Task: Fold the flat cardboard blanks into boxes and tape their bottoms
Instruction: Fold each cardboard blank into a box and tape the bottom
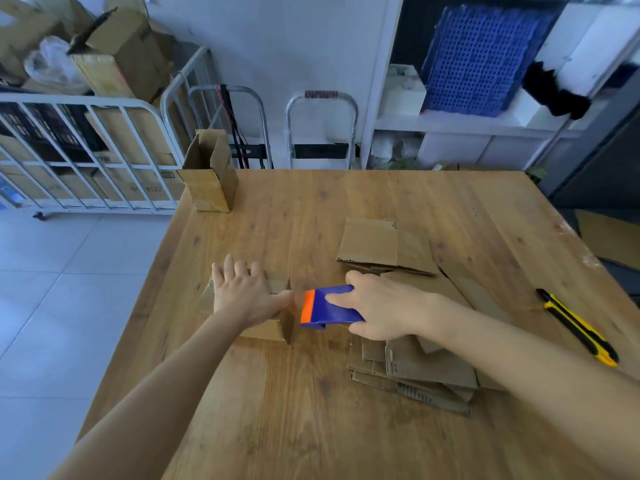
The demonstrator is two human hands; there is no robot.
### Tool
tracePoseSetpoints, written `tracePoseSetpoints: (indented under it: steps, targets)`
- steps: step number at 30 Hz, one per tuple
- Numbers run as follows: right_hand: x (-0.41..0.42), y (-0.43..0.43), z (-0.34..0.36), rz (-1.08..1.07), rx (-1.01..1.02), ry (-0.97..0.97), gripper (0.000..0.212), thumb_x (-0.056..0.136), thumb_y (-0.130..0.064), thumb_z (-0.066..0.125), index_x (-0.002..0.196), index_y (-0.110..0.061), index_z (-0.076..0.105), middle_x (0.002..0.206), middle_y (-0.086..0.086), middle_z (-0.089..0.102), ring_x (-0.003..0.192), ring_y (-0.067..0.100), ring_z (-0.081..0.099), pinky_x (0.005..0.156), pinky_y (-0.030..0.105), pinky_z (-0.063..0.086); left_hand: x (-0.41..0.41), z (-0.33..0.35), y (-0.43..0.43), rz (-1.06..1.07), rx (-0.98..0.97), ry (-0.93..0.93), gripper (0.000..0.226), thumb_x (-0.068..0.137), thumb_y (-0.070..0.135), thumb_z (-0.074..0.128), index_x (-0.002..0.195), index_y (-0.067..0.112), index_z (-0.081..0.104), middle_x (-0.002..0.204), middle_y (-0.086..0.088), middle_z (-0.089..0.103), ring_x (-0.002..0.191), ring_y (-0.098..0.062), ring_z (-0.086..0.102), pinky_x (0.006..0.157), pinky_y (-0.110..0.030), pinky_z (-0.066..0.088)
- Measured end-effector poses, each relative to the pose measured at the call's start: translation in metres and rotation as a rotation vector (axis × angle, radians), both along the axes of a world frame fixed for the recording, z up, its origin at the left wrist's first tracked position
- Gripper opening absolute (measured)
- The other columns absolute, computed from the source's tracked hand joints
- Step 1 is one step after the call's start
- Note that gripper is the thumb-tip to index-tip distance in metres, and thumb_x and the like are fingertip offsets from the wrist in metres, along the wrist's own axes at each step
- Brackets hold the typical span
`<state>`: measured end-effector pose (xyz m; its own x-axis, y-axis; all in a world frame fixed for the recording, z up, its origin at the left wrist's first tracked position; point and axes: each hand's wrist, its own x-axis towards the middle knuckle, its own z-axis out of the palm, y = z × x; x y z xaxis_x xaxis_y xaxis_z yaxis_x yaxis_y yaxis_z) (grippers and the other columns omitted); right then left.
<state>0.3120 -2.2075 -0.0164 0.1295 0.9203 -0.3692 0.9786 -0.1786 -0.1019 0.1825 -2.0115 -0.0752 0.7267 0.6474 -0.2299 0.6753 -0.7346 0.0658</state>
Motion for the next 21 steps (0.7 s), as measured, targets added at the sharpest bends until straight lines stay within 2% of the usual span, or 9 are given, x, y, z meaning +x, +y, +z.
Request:
tracePoseSetpoints:
  steps: [3,7,11,14,16,19,21]
  targets:
    - [-0.008,0.017,-0.001,-0.024,-0.029,0.056,0.018,0.091,-0.033,0.053,0.102,-0.017,0.051,0.092,0.005,0.040,0.064,0.015,0.044,0.053,0.026,0.031,0.000,-0.002,-0.001,0.003,0.010,-0.006,0.090,0.077,0.077,0.035,0.140,0.013,0.038,0.152,-0.016,0.029,0.146,-0.035,0.003,0.116,-0.054,-0.003]
    - [-0.012,0.030,-0.001,-0.081,-0.022,0.136,0.018,0.089,-0.030,0.055,0.097,-0.014,0.055,0.090,0.007,0.044,0.065,0.014,0.041,0.054,0.027,0.030,0.001,-0.004,-0.001,0.011,0.010,-0.023,0.085,0.076,0.073,0.038,0.137,0.014,0.040,0.151,-0.016,0.030,0.146,-0.035,0.002,0.117,-0.054,-0.004]
    - [-0.014,0.024,-0.007,-0.205,0.001,0.278,0.031,0.086,-0.031,0.058,0.110,-0.012,0.059,0.093,0.010,0.048,0.074,0.015,0.046,0.065,0.032,0.037,0.002,-0.005,0.001,0.002,0.005,-0.023,0.084,0.076,0.072,0.039,0.137,0.014,0.040,0.151,-0.016,0.030,0.146,-0.035,0.002,0.117,-0.054,-0.004]
    - [-0.018,0.014,-0.013,-0.323,0.046,0.338,0.040,0.084,-0.030,0.060,0.117,-0.007,0.059,0.094,0.011,0.049,0.085,0.026,0.053,0.068,0.033,0.039,0.002,-0.004,0.000,0.001,0.008,-0.035,0.084,0.076,0.071,0.041,0.137,0.013,0.040,0.151,-0.016,0.029,0.146,-0.035,0.001,0.117,-0.053,-0.004]
    - [-0.019,0.011,-0.020,-0.391,0.069,0.377,0.038,0.084,-0.029,0.059,0.115,-0.007,0.061,0.096,0.015,0.055,0.088,0.030,0.054,0.068,0.033,0.040,0.001,-0.003,0.000,0.002,-0.004,-0.037,0.084,0.076,0.070,0.041,0.137,0.012,0.040,0.151,-0.017,0.029,0.146,-0.034,0.000,0.117,-0.053,-0.005]
    - [-0.023,0.006,-0.036,-0.456,0.053,0.417,0.027,0.085,-0.028,0.057,0.096,-0.006,0.065,0.079,0.012,0.056,0.075,0.030,0.052,0.058,0.032,0.033,-0.001,-0.001,-0.001,-0.001,-0.007,-0.036,0.083,0.077,0.070,0.040,0.136,0.011,0.040,0.151,-0.017,0.028,0.146,-0.034,0.000,0.117,-0.052,-0.005]
    - [-0.024,-0.004,-0.051,-0.610,0.082,0.517,0.031,0.085,-0.026,0.060,0.106,-0.004,0.066,0.091,0.015,0.064,0.085,0.030,0.058,0.069,0.034,0.042,-0.003,-0.001,-0.002,-0.014,-0.001,-0.052,0.081,0.078,0.069,0.039,0.135,0.011,0.041,0.150,-0.017,0.028,0.146,-0.034,0.000,0.117,-0.052,-0.004]
